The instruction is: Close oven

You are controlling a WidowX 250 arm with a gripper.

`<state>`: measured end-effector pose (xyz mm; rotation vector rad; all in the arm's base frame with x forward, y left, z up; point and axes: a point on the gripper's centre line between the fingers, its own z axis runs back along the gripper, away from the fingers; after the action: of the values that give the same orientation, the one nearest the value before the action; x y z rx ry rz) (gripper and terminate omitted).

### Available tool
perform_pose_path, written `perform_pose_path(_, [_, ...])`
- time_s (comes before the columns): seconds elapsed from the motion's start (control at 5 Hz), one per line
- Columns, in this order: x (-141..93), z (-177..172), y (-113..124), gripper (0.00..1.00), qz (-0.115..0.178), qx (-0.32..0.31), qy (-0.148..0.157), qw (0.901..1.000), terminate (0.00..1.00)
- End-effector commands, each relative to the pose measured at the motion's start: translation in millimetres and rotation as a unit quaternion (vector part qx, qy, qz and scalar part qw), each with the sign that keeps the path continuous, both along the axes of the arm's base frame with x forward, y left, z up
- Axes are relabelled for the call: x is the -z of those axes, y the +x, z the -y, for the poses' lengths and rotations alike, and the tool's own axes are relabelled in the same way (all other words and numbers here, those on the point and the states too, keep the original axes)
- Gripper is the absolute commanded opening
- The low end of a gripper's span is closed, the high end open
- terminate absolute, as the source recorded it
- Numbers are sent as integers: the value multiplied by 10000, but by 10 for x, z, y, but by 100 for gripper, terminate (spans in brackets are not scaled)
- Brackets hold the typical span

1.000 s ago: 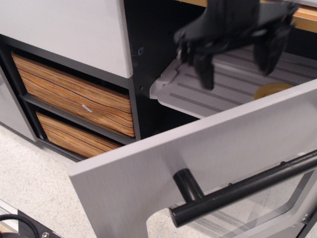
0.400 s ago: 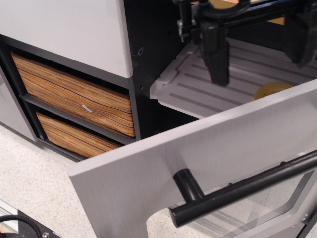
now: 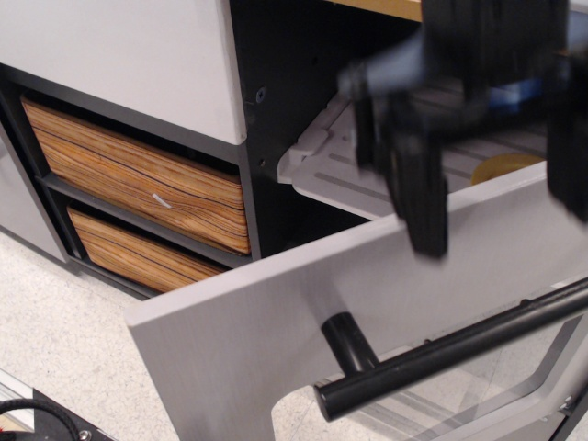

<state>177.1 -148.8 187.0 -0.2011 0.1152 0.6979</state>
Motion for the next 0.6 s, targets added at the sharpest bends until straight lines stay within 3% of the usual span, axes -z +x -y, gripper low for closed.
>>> perform_pose_path(0.0, [190, -8, 94, 100, 599, -270, -7, 9978, 0])
perform_pose_path(0.2, [171, -151, 251, 100, 996, -654, 467, 9918, 0])
perform_pose_path(0.4, [49, -456, 530, 100, 1533, -1340, 635, 9770, 0])
